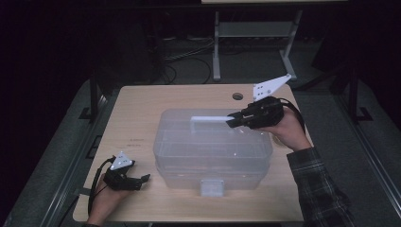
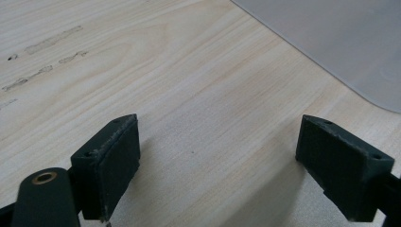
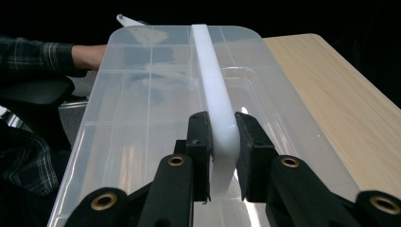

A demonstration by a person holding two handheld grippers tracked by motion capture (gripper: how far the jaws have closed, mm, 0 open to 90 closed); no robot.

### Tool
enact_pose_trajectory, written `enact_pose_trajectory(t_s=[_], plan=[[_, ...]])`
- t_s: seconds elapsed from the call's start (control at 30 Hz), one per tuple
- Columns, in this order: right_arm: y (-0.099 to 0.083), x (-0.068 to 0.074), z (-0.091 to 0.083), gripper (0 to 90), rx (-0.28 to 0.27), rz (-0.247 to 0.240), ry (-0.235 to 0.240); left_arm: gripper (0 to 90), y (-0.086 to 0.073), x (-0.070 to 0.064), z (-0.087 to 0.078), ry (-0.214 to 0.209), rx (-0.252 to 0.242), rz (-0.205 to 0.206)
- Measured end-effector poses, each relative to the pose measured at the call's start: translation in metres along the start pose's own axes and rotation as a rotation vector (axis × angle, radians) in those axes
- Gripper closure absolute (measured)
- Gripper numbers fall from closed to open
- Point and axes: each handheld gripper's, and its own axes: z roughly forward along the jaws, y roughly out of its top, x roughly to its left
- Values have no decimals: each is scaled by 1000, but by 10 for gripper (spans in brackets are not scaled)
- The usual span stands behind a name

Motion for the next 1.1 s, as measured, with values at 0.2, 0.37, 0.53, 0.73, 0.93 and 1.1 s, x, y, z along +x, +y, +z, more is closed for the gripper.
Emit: enact_pose_trajectory(t_s=[0.2, 0.37, 0.53, 0.73, 0.93, 1.1], plan=[[2, -5, -1, 768, -7, 29, 6, 156, 0, 1, -2, -11, -2, -16], [5, -10, -2, 766, -13, 50, 10, 240, 5, 0, -10, -29, -36, -8], [7, -14, -3, 766, -15, 67, 15, 359, 14, -4, -25, -63, -100, 2], [9, -17, -3, 765, -11, 82, 20, 526, 28, -13, -43, -116, -172, 27], [10, -19, -4, 765, -12, 91, 21, 717, 40, -27, -55, -198, -244, 45], [10, -20, -4, 764, -17, 95, 22, 869, 50, -38, -63, -261, -265, 74]])
